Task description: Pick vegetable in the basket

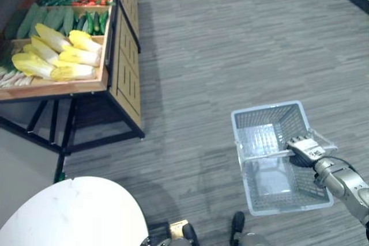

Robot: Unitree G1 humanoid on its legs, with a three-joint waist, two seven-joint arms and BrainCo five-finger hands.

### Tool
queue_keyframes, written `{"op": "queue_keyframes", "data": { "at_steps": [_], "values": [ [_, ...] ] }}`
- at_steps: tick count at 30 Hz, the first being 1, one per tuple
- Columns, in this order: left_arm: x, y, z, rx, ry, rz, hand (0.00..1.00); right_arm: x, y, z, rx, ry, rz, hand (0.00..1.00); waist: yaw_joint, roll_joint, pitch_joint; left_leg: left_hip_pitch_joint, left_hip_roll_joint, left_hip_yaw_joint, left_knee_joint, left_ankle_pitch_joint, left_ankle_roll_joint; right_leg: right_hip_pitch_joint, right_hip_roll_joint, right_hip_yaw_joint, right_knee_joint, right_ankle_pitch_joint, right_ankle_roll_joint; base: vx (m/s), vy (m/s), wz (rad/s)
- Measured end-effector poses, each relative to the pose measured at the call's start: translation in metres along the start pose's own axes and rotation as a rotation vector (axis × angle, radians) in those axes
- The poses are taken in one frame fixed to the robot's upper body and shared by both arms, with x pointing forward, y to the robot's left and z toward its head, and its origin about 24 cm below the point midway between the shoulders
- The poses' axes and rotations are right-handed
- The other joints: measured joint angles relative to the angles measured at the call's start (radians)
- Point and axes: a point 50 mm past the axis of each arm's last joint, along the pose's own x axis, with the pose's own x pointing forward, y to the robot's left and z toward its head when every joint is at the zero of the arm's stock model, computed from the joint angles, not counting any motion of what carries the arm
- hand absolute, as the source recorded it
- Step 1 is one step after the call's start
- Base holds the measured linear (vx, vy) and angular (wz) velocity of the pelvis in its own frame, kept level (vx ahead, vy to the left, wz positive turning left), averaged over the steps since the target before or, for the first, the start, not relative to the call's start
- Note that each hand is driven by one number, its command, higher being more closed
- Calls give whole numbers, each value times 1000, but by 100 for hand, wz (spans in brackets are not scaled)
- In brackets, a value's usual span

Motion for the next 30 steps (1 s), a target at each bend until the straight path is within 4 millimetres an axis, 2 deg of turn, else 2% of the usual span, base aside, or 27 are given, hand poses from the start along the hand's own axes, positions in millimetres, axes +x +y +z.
{"op": "queue_keyframes", "data": {
  "at_steps": [2, 3, 4, 5, 6, 7, 8, 9, 11, 12, 13, 14, 15, 16, 17, 18, 19, 20, 21, 22, 23, 25, 27, 28, 30],
  "values": [
    [0, -1, 1, 24, -3, -10, 0, 1, 2, 3, 13, -3, -2, 100, 4, -7, 6, 24, -20, -2, -4, -26, 12, -47, -41, 2, 152, -60, 0, 124, 209, -5],
    [1, -2, 1, 42, 3, -21, 0, 2, 3, 4, 22, -3, -4, 100, 11, -8, 8, 50, -28, 5, -20, -47, 12, -126, -79, 16, 355, -85, -1, 94, 138, -13],
    [0, -3, 1, 51, 4, -25, 0, 2, 4, 5, 28, -5, -6, 100, 10, -8, 11, 63, -29, 10, -22, -51, 14, -166, -97, 23, 452, -81, -2, 163, 213, -15],
    [0, -1, 0, 72, 5, -27, 0, 3, 5, 8, 42, -6, -10, 100, 8, -6, 14, 94, -36, 15, -21, -51, 26, -211, -125, 35, 584, -67, -21, 150, 158, -8],
    [0, 2, -1, 93, 5, -27, 0, 4, 7, 10, 55, -6, -11, 100, 5, -26, 31, 131, -43, 20, -21, -62, 40, -241, -149, 52, 689, -35, -42, 164, 137, -3],
    [1, 2, 2, 107, -3, -30, 0, 5, 7, 11, 62, -3, -17, 100, 3, -14, 47, 174, -41, 7, -19, -81, 62, -269, -181, 65, 810, 27, -29, 190, 99, 11],
    [1, 0, 3, 119, -6, -42, 0, 4, 9, 11, 71, 3, -17, 100, -6, -9, 56, 201, -41, -1, -18, -92, 74, -289, -195, 76, 854, 5, -21, 165, 59, 21],
    [1, 0, 3, 123, -7, -44, 0, 4, 9, 10, 76, 10, -21, 100, -9, -11, 56, 202, -41, -7, -17, -98, 78, -296, -201, 74, 845, -17, -17, 227, 47, 36],
    [3, 1, 7, 137, -17, -47, 0, 4, 5, 7, 91, 35, -50, 100, -27, -13, 58, 199, -40, -44, -17, -107, 78, -304, -199, 70, 665, -33, -19, 252, -19, 45],
    [4, 0, 12, 133, -28, -48, 0, 3, 2, 3, 95, 54, -66, 100, -30, -17, 62, 199, -38, -61, -19, -107, 77, -296, -191, 79, 540, -24, -6, 355, -88, 56],
    [5, -1, 17, 132, -40, -51, 0, 2, -2, -2, 95, 79, -84, 100, -29, -11, 68, 196, -35, -82, -21, -112, 69, -286, -178, 107, 372, -2, 25, 517, -194, 88],
    [6, -3, 21, 131, -53, -54, 0, -5, -2, -11, 99, 128, -94, 100, -31, -14, 70, 204, -35, -126, -19, -131, 38, -257, -186, 148, 155, 28, 60, 521, -288, 100],
    [6, -1, 21, 132, -54, -51, 0, -7, -1, -13, 100, 146, -90, 100, -31, -26, 71, 226, -34, -153, -18, -148, 8, -240, -195, 156, 114, 30, 63, 550, -403, 103],
    [5, 2, 18, 134, -47, -42, 0, -8, 2, -13, 106, 158, -83, 100, -33, -42, 65, 247, -34, -174, -18, -166, -23, -228, -206, 154, 131, 23, 57, 518, -464, 80],
    [5, 2, 16, 117, -38, -37, 0, -11, 5, -16, 101, 184, -79, 100, -37, -17, 61, 271, 5, -199, -12, -184, -52, -240, -192, 143, 216, 88, 75, 568, -463, 64],
    [3, -10, 13, 100, -33, -62, 0, -12, 7, -19, 94, 205, -70, 100, -33, 21, 47, 234, 59, -221, 54, -181, -66, -258, -165, 110, 291, 12, 66, 496, -392, 46],
    [3, -10, 13, 102, -34, -62, 0, -12, 7, -20, 94, 211, -67, 100, -26, 38, 40, 207, 81, -227, 110, -167, -82, -258, -161, 97, 313, -14, 53, 386, -310, 30],
    [4, -9, 14, 99, -33, -59, 0, -13, 8, -22, 93, 223, -64, 100, -25, 37, 40, 153, 101, -235, 224, -136, -96, -252, -162, 84, 344, -46, 38, 447, -449, 36],
    [4, -7, 13, 82, -29, -50, 0, -15, 9, -24, 89, 234, -58, 100, -28, 32, 44, 81, 132, -252, 396, -61, -114, -217, -165, 60, 369, -81, 31, 526, -507, 43],
    [4, -5, 13, 70, -29, -39, 0, -17, 11, -25, 87, 243, -50, 100, -21, 19, 51, 18, 164, -256, 553, 63, -129, -158, -166, 44, 373, -111, 15, 517, -475, 34],
    [4, -4, 13, 68, -30, -35, 0, -18, 11, -25, 87, 247, -49, 100, -14, 17, 52, -4, 176, -255, 623, 109, -132, -127, -169, 37, 362, -124, 11, 383, -307, 16],
    [5, -2, 20, 49, -51, -23, 0, -25, 15, -28, 92, 265, -39, 100, 5, 14, 54, -98, 193, -204, 825, 91, -100, -5, -170, 7, 297, -151, 11, 330, -205, 10],
    [6, -1, 21, 21, -55, -13, 0, -31, 22, -27, 106, 277, -24, 100, 5, 12, 54, -147, 194, -153, 842, 65, -64, 64, -163, -19, 238, -163, 2, 314, -84, 23],
    [6, 0, 24, -12, -62, -6, 0, -35, 27, -26, 117, 285, -10, 100, 6, 12, 54, -198, 188, -115, 809, 32, -56, 108, -153, -38, 195, -163, 2, 284, -16, 19],
    [6, 2, 25, -43, -65, 4, 0, -35, 29, -24, 129, 290, -9, 100, 12, 8, 55, -233, 174, -77, 717, 11, -53, 133, -147, -41, 163, -162, 8, 196, 48, 1]
  ]
}}
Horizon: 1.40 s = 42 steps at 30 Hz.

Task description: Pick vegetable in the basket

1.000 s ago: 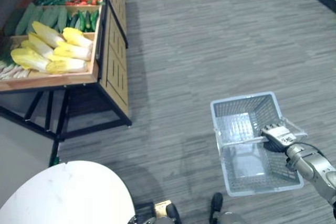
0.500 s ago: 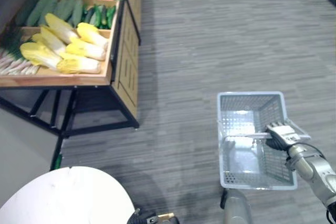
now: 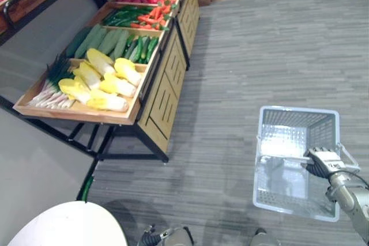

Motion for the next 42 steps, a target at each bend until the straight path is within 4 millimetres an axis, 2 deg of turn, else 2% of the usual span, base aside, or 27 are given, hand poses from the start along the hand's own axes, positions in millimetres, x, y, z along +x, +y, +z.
{"op": "queue_keyframes", "data": {
  "at_steps": [1, 2, 3, 4, 5, 6, 8, 10, 12, 14, 16, 17, 18, 19, 20, 22, 24, 27, 29, 30, 31, 32, 33, 34, 36, 39, 42],
  "values": [
    [0, 1, 1, -10, -2, 6, 0, 0, 1, 1, 6, 3, 0, 100, 0, -5, 0, -9, -26, 4, -95, -4, -3, 17, -2, -2, -12, 4, 19, 331, 177, -9],
    [0, 1, 1, -13, -2, 14, 0, 0, 4, 2, 20, 5, 2, 100, -1, -12, 0, 2, -82, -4, -324, 13, -5, 41, -12, -4, -30, 9, 49, 348, 212, -6],
    [0, 1, 0, -14, -1, 14, 0, 0, 4, 2, 21, 7, 4, 100, -2, -11, -1, 14, -103, -12, -433, 45, -11, 48, -13, -6, -35, 10, 54, 374, 274, -9],
    [-1, -3, -1, -19, 1, 8, 0, -1, 6, 1, 23, 9, 10, 100, -2, 3, -9, 38, -132, -36, -643, 137, -15, 62, -5, -9, -52, 11, 74, 309, 274, -14],
    [-3, -6, -5, -27, 8, 1, 0, -2, 8, 1, 24, 9, 18, 100, 0, 36, -27, 28, -121, -64, -724, 239, 32, 82, 21, -6, -73, -2, 134, 298, 281, -4],
    [-2, -5, -3, -26, 7, 4, 0, -2, 14, 4, 55, 19, 26, 100, -3, 12, -26, 28, -146, -58, -706, 217, 73, 99, 5, -6, -83, -1, 144, 358, 298, 21],
    [0, 8, 7, 5, -33, 40, 0, -6, 23, 8, 87, 12, 47, 100, -5, -43, -30, -16, -181, -37, -613, 129, 79, 126, -17, 0, -115, 4, 145, 319, 185, 30],
    [0, 9, 7, -3, -30, 50, 0, -1, 18, 13, 84, -14, 27, 100, 24, -51, -31, -19, -180, -3, -516, 55, 105, 161, -40, 16, -155, 58, 164, 232, 97, -27],
    [0, 9, 5, 31, -31, 50, 0, 3, 19, 23, 93, -56, 34, 100, 34, -55, -38, 19, -186, 24, -500, 3, 103, 164, -65, 61, -123, 97, 180, 242, 164, -39],
    [0, 9, 4, 55, -25, 48, 0, 1, 23, 27, 101, -79, 44, 100, 41, -70, -51, 56, -205, 38, -537, -13, 110, 115, -97, 95, -9, 98, 181, 191, 153, -26],
    [-3, 12, -3, 111, -10, 45, 0, 0, 29, 32, 125, -78, 52, 100, 44, -98, -68, 138, -242, 55, -622, -14, 112, -32, -159, 171, 312, 124, 189, 184, 161, -15],
    [-4, 13, -6, 128, -4, 42, 0, 0, 31, 32, 131, -72, 57, 100, 43, -107, -74, 157, -250, 55, -640, -16, 115, -75, -171, 199, 398, 157, 187, 206, 148, 1],
    [-5, 17, -9, 155, 6, 43, 0, -1, 35, 32, 140, -60, 68, 100, 43, -115, -83, 200, -262, 45, -676, -18, 119, -151, -181, 254, 539, 267, 184, 248, 114, 11],
    [-5, 16, -9, 179, 10, 33, 0, -2, 39, 31, 139, -50, 80, 100, 41, -118, -82, 233, -266, 25, -699, -21, 126, -204, -173, 291, 653, 283, 190, 270, 90, 21],
    [-4, 18, -9, 190, 15, 35, 0, -3, 43, 29, 141, -39, 97, 100, 40, -121, -77, 256, -264, 8, -708, -24, 135, -256, -149, 304, 758, 216, 185, 293, 32, 33],
    [-4, 18, -10, 193, 19, 34, 0, -5, 47, 26, 133, -25, 117, 100, 33, -119, -76, 301, -260, -42, -726, -29, 149, -308, -102, 271, 837, 62, 138, 285, -19, 61],
    [-3, 16, -7, 187, 14, 30, 0, -4, 45, 20, 125, 10, 111, 100, -4, -108, -70, 346, -253, -109, -736, -25, 141, -326, -78, 133, 673, -31, 38, 390, -96, 99],
    [0, 10, 0, 176, -5, 16, 0, -5, 45, 17, 124, 31, 108, 100, -11, -90, -62, 363, -234, -177, -734, -28, 132, -325, -24, 120, 320, -20, 41, 347, -224, 95],
    [1, 9, 5, 176, -18, 11, 0, -5, 44, 15, 125, 37, 105, 100, -10, -91, -62, 361, -222, -235, -722, -55, 86, -316, -9, 186, 96, 38, 60, 300, -315, 89],
    [2, 13, 7, 185, -21, 19, 0, -5, 45, 16, 131, 38, 104, 100, -9, -118, -54, 360, -237, -278, -703, -82, 49, -284, -33, 240, -28, 61, 65, 254, -425, 108],
    [3, 17, 7, 191, -9, 28, 0, -6, 47, 14, 133, 51, 111, 100, -5, -135, -38, 362, -239, -303, -681, -122, 22, -252, -45, 234, -40, 158, 109, 190, -359, 111],
    [3, 14, 5, 191, 0, 21, 0, -8, 48, 10, 133, 68, 115, 100, -5, -115, -43, 364, -222, -298, -668, -126, 16, -251, -40, 215, -7, 162, 109, 225, -381, 113],
    [2, 8, 2, 191, 8, 4, 0, -11, 48, 4, 132, 97, 118, 100, -4, -86, -40, 364, -200, -274, -632, -127, 13, -247, -37, 195, 63, 136, 96, 230, -265, 99],
    [0, 3, -4, 191, 22, -10, 0, -11, 48, 1, 132, 116, 117, 100, -5, -61, -38, 375, -187, -271, -637, -128, 12, -241, -30, 165, 140, 71, 88, 276, -303, 91],
    [-2, 4, -9, 189, 35, -8, 0, -17, 52, -1, 132, 130, 134, 100, -1, -57, -42, 406, -167, -305, -679, -116, -11, -241, -27, 148, 259, -21, 80, 227, -244, 84],
    [-4, 5, -15, 148, 52, 8, 0, -21, 55, -3, 134, 142, 147, 100, -2, -43, -63, 410, -141, -373, -722, -93, -44, -241, -21, 136, 335, -99, 71, 259, -232, 87],
    [-6, 5, -22, 76, 76, 33, 0, -19, 57, 1, 134, 124, 167, 100, 11, -33, -69, 241, -131, -413, -506, -63, -33, -191, -20, 31, 276, -107, 60, 180, -207, 90]
  ]
}}
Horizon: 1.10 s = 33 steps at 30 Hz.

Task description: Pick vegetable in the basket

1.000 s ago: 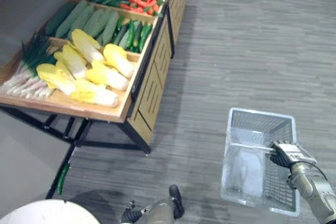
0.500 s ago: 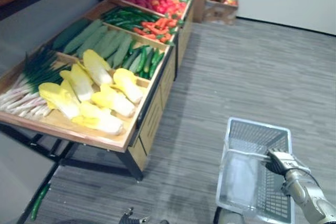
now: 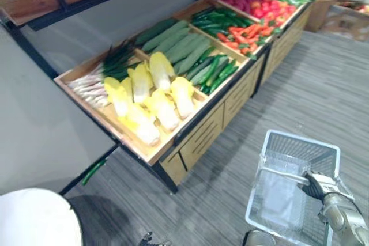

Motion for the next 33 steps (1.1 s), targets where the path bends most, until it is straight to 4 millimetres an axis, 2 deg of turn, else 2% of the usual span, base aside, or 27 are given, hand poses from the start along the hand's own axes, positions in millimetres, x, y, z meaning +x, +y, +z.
{"op": "queue_keyframes", "data": {
  "at_steps": [1, 2, 3, 4, 5, 7, 9, 12, 13, 14, 15, 16, 17, 18, 19, 21, 23, 24, 26, 29, 30, 33],
  "values": [
    [1, 1, 2, -18, -2, 7, 0, 0, 3, 3, -4, -12, 19, 100, 0, -3, 4, -66, 3, 3, 108, 37, -8, 51, -3, -53, -25, 4, -7, 183, -189, 146],
    [1, 3, 4, -33, -9, 12, 0, 0, 6, 4, -11, -22, 45, 100, 0, -12, 9, -107, 14, 54, 188, 90, -2, 118, -4, -90, -58, 5, -7, 186, -182, 140],
    [1, 4, 5, -38, -14, 16, 0, -1, 7, 5, -9, -28, 54, 100, 4, -25, 16, -116, 25, 97, 211, 118, 0, 156, -6, -112, -83, 6, -10, 204, -174, 139],
    [1, 5, 7, -40, -26, 20, 0, -2, 7, 7, -3, -45, 54, 100, 11, -27, 15, -121, 54, 218, 221, 163, 20, 219, -3, -161, -130, 8, -13, 171, -130, 134],
    [2, 5, 11, -41, -39, 18, 0, -1, 3, 10, 4, -67, 39, 100, 10, -23, 14, -124, 86, 340, 205, 185, 49, 252, 2, -214, -162, 9, -13, 178, -137, 129],
    [2, 2, 17, -47, -62, 14, 0, 1, -1, 15, 27, -93, 18, 100, 11, -10, 17, -132, 111, 470, 164, 201, 71, 268, 21, -270, -201, 21, -34, 103, -68, 102],
    [1, 2, 16, -49, -66, 13, 0, 2, -2, 19, 43, -107, 8, 100, 10, -4, 15, -125, 98, 513, 90, 207, 78, 270, 35, -300, -213, 23, -37, 93, 4, 93],
    [1, 1, 17, -51, -69, 12, 0, 3, -2, 18, 46, -99, 10, 100, 8, 2, 11, -73, 56, 513, -85, 246, 86, 266, 30, -309, -167, 23, -36, 87, 30, 70],
    [1, -6, 24, -64, -91, 2, 0, -1, 5, 13, 47, -80, 36, 100, 1, 25, 16, -62, 79, 509, -123, 271, 93, 195, 14, -276, -38, -6, -32, 53, 43, 35],
    [1, -7, 25, -81, -95, 8, 0, -1, 7, 13, 53, -82, 42, 100, -1, 45, 25, -55, 104, 503, -137, 271, 93, 173, 44, -240, -74, -23, -29, 0, 0, 0],
    [3, 2, 27, -79, -99, 36, 0, 0, 10, 22, 72, -110, 41, 100, -6, 28, 33, -41, 102, 509, -168, 292, 62, 199, 98, -204, -383, 110, -41, -20, -107, -6],
    [4, 7, 32, -69, -110, 47, 0, -1, 12, 26, 80, -121, 37, 100, -17, 3, 48, -25, 88, 496, -186, 290, 45, 209, 83, -193, -449, 250, -35, 3, -143, 6],
    [5, -1, 38, -64, -127, 27, 0, -3, 11, 22, 79, -102, 35, 100, -27, 23, 49, -10, 105, 494, -221, 284, 36, 208, 104, -202, -442, 250, -33, 40, -97, 11],
    [5, -6, 46, -51, -156, 8, 0, -4, 13, 19, 79, -87, 40, 100, -26, 22, 48, 5, 107, 498, -249, 288, 32, 204, 114, -198, -439, 247, -36, 55, -9, -11],
    [5, -12, 54, -44, -187, -11, 0, -5, 15, 17, 77, -65, 47, 100, -22, 32, 45, 22, 104, 507, -279, 300, 15, 200, 116, -187, -439, 247, -36, 46, 21, -24],
    [4, -14, 68, -40, -242, -21, 0, -8, 20, 13, 74, -43, 68, 100, -23, 38, 41, 37, 92, 513, -304, 299, 12, 196, 112, -179, -439, 247, -35, 22, 43, -11],
    [0, -10, 95, -46, -362, 1, 0, -13, 26, 10, 79, -28, 82, 100, -20, 40, 39, 39, 74, 513, -332, 298, 10, 184, 103, -176, -432, 252, -27, -22, 78, 6],
    [-2, -9, 102, -51, -397, 7, 0, -13, 27, 10, 80, -28, 82, 100, -18, 41, 37, 39, 71, 513, -339, 296, 7, 177, 101, -175, -426, 252, -26, -40, 64, 4],
    [-12, -5, 128, -75, -533, 35, 0, -19, 34, 11, 92, -22, 91, 100, -14, 31, 35, 38, 61, 504, -361, 290, 1, 166, 96, -174, -423, 259, -18, -42, 58, 5],
    [-25, -1, 142, -100, -633, 75, 0, -24, 41, 14, 134, -12, 77, 100, -13, 21, 29, 37, 52, 491, -361, 277, 5, 165, 88, -174, -424, 261, -14, -28, 32, 2],
    [-32, -1, 150, -105, -685, 97, 0, -26, 43, 14, 155, -3, 67, 100, -13, 23, 26, 37, 51, 489, -361, 265, 14, 165, 87, -173, -425, 263, -11, -27, 37, -2],
    [-48, 0, 160, -143, -783, 143, 0, -31, 47, 14, 166, 5, 52, 100, -12, 26, 23, 37, 41, 489, -361, 257, 11, 163, 79, -165, -430, 268, 3, -17, 23, -2]
  ]
}}
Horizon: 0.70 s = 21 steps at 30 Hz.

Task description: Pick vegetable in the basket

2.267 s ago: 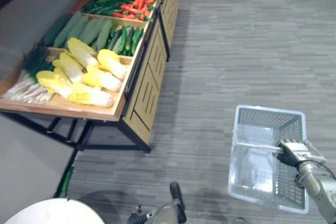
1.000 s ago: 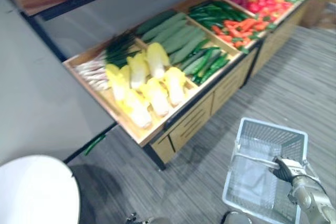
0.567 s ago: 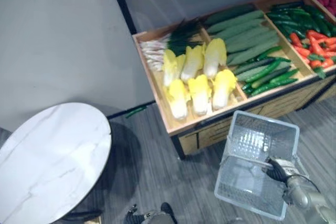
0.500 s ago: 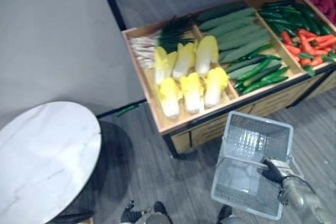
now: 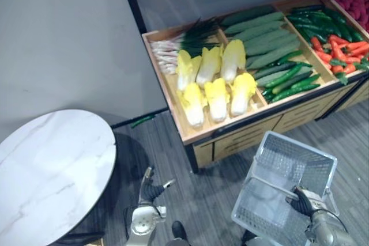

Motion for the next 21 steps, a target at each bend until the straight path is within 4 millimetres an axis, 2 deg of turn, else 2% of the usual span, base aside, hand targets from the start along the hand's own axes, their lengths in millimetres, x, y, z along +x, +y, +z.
{"op": "queue_keyframes", "data": {
  "at_steps": [6, 10, 16, 21],
  "values": [
    [-5, -13, 47, -106, -185, 61, 0, -7, 3, -6, 4, 14, 6, 100, -1, 13, -32, -5, -4, 17, 0, -16, 3, -18, -4, 23, -5, 5, 6, 14, 7, -9],
    [-6, -13, 80, -152, -313, 116, 0, -9, -2, -11, -6, 27, -6, 100, -8, 27, -47, -1, -3, 39, 0, -9, 12, -35, -1, 50, 8, 13, -4, 71, -13, -17],
    [2, -7, 123, -244, -464, 206, 0, -9, -7, -16, -37, 29, -5, 100, -13, 27, -47, 17, 1, 59, 0, -9, 11, -35, 6, 76, 9, 13, -4, 40, -19, -12],
    [8, -1, 128, -255, -457, 269, 0, -7, -10, -16, -76, 18, -5, 100, -17, 22, -44, 36, 4, 83, 0, -19, 10, -35, 10, 100, 9, 13, -4, 4, -8, -13]
  ]
}}
